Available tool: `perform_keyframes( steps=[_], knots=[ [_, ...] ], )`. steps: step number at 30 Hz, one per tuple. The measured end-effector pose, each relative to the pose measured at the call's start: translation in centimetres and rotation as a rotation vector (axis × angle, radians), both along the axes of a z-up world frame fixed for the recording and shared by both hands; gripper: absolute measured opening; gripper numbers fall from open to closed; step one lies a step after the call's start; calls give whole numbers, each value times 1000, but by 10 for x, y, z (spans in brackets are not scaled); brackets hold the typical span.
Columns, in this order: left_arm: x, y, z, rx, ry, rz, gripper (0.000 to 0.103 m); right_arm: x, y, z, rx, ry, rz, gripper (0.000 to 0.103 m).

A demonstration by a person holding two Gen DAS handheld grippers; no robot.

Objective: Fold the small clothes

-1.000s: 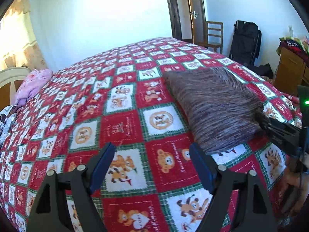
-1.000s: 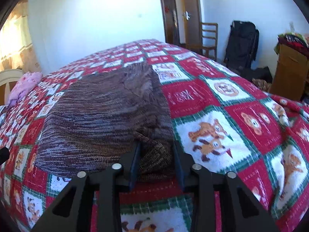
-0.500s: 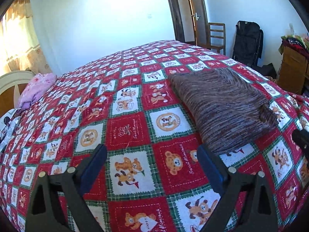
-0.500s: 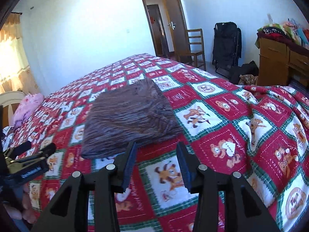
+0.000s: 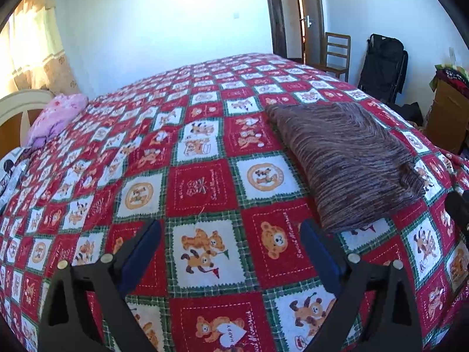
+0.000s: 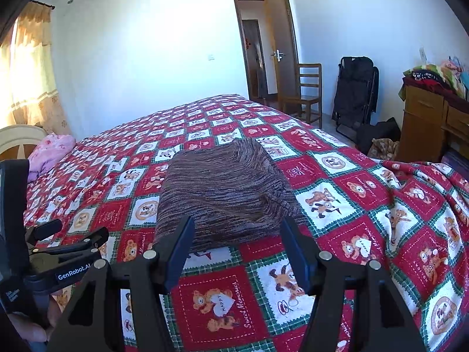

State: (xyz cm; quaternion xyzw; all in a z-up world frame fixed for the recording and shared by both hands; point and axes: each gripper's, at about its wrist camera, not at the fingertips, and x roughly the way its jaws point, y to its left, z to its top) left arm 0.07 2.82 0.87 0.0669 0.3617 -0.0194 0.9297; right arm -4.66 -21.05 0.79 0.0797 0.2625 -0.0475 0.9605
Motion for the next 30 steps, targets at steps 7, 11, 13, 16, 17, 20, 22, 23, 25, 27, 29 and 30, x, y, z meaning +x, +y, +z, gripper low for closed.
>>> perform_keyframes(
  steps=[7,11,13,16,17,20,22,23,25,27,29,30],
  knots=[
    [12,0,-17,-9,90,-6,98,2,-6,-12,-48,46,-15,62],
    [14,-8,-18,13,84,-17,98,4,-12,-18,-50,63,-22,62],
    [17,-10,-21,17,93,-17,98,8,-13,-22,-44,79,-17,62],
    [22,-13,-26,16,112,-30,98,17,-15,-30,-30,125,-3,62],
    [23,-14,-28,19,116,-34,98,19,-15,-32,-27,132,2,62],
    [29,-15,-32,3,138,-49,97,25,-17,-36,-24,141,11,62],
    [33,-14,-33,-32,159,-67,97,30,-20,-36,-13,140,14,62],
    [35,-14,-34,-50,169,-76,97,33,-21,-37,-8,143,16,62],
    [40,-14,-35,-90,193,-97,97,40,-25,-38,5,156,18,62],
    [47,-14,-35,-131,209,-112,96,45,-28,-38,10,158,17,62],
    [54,-14,-34,-157,220,-126,96,52,-29,-39,14,163,32,62],
    [60,-13,-32,-169,224,-135,96,57,-30,-38,17,165,44,62]
  ],
)
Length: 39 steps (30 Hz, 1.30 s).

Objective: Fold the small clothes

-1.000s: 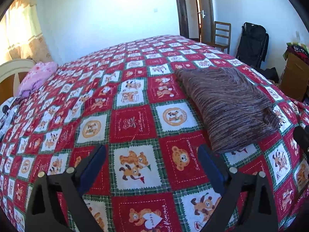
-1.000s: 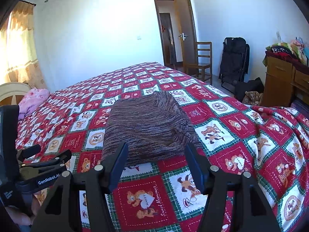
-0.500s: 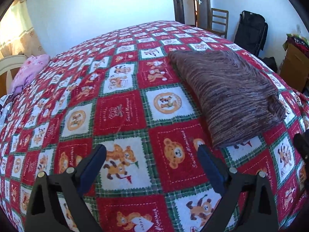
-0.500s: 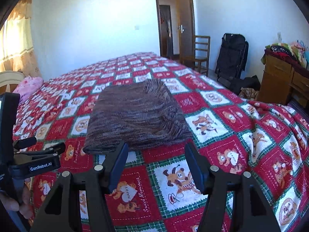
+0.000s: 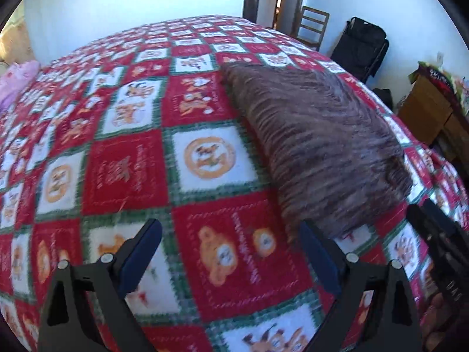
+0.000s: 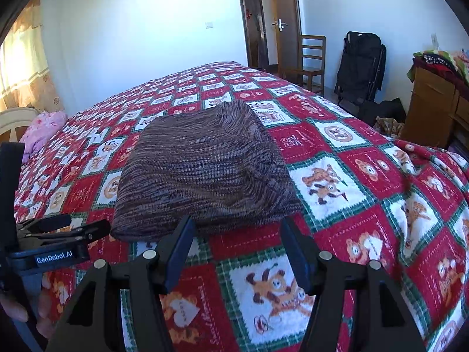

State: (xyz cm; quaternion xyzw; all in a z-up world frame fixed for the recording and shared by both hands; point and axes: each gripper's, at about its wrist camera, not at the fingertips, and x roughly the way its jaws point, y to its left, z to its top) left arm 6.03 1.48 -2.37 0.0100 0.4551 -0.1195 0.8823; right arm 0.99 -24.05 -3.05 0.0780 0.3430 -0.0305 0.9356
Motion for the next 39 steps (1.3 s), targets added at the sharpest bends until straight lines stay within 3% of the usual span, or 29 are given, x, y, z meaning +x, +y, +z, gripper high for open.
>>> perform_keyframes(
  steps=[2,7,9,16,21,25,32,36,39],
  knots=[
    [13,3,5,-25,0,5,96,9,-2,3,1,-1,6,62],
    [54,16,15,-180,28,30,96,38,-18,24,43,-52,15,62],
    [71,17,13,-199,47,37,96,54,-26,29,42,-54,8,62],
    [113,1,4,-190,91,71,96,103,-41,27,12,-6,34,62],
    [125,-11,-7,-138,97,86,96,126,-46,26,13,6,50,62],
    [135,-11,-22,-164,143,102,96,151,-49,23,20,20,47,62],
    [129,-26,-27,-61,45,73,99,200,-56,-20,45,152,68,62],
    [128,-27,-28,-54,14,77,100,198,-67,-30,138,120,93,64],
    [128,-28,-28,-51,2,81,100,200,-61,-27,109,121,127,64]
  ],
)
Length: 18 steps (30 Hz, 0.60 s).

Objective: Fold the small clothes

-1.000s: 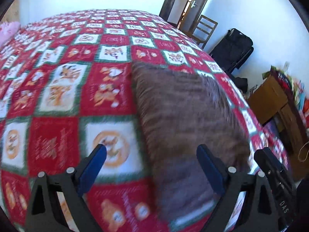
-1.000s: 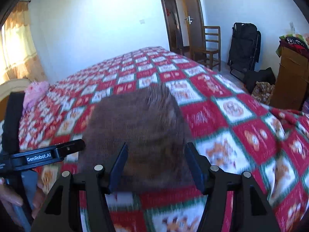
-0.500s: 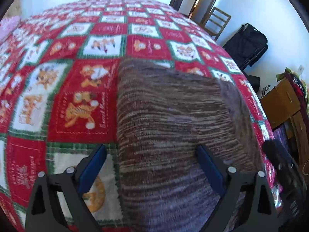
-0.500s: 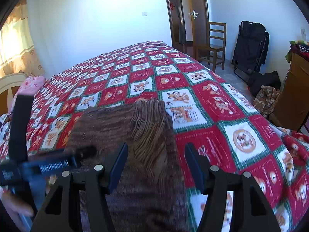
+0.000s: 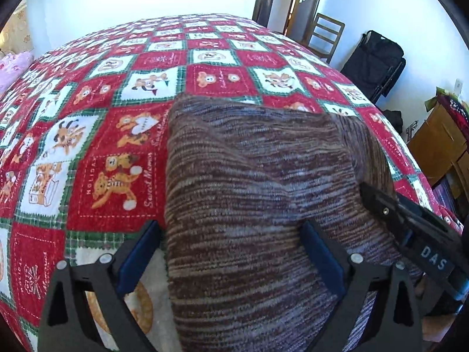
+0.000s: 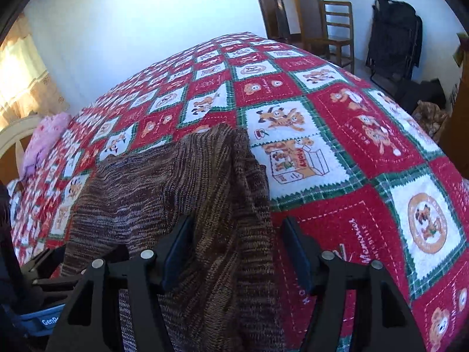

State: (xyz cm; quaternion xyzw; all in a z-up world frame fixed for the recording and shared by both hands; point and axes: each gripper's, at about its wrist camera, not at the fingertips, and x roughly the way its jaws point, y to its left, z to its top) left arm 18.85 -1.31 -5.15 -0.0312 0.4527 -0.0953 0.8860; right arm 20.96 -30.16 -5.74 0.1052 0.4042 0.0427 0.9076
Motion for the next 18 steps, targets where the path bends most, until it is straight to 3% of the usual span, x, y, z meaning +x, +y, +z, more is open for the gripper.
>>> perform_keyframes(
  steps=[10,11,14,15,18],
  knots=[
    [-1,-4,-2,12,-29,-9,99,16,8,-5,18,39,108,69],
    [-1,-5,-2,14,-32,-13,98,16,9,-5,17,36,109,66],
    [-3,-7,-1,-9,-49,-48,88,7,17,-3,18,0,152,34],
    [-3,-6,-1,-15,-52,-55,87,4,21,-2,-12,-12,151,31],
    [-7,-9,3,-24,-84,-93,66,-2,27,1,-28,-27,119,25]
  ],
)
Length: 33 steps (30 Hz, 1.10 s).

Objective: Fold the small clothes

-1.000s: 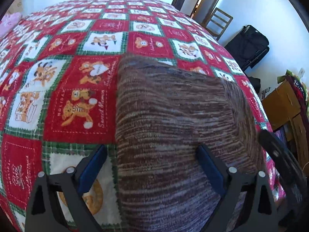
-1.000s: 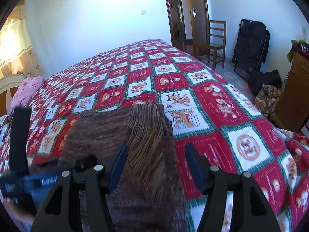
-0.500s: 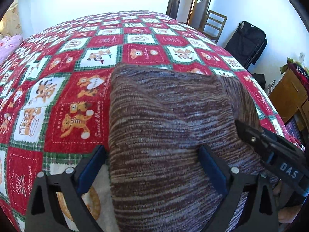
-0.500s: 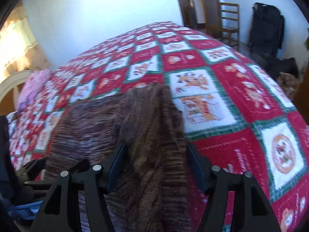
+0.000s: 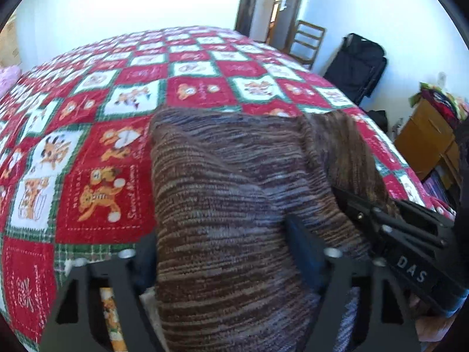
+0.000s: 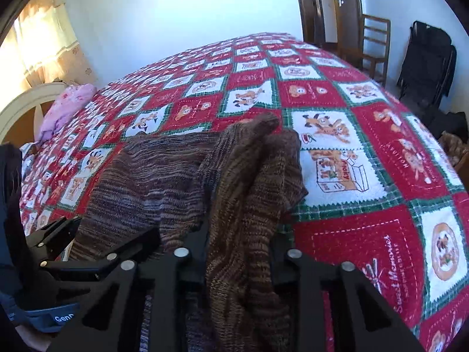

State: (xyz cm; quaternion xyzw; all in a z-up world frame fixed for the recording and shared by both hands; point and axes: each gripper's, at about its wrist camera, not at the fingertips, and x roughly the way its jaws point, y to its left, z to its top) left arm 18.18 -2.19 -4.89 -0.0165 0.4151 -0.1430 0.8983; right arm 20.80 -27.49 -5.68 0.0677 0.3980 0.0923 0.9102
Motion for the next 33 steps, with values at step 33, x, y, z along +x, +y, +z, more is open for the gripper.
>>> perform_keyframes(
  steps=[33],
  knots=[
    [-144,27,96,-50,-199,-167,30,-231,52,127,47,-331,-215,21]
  ],
)
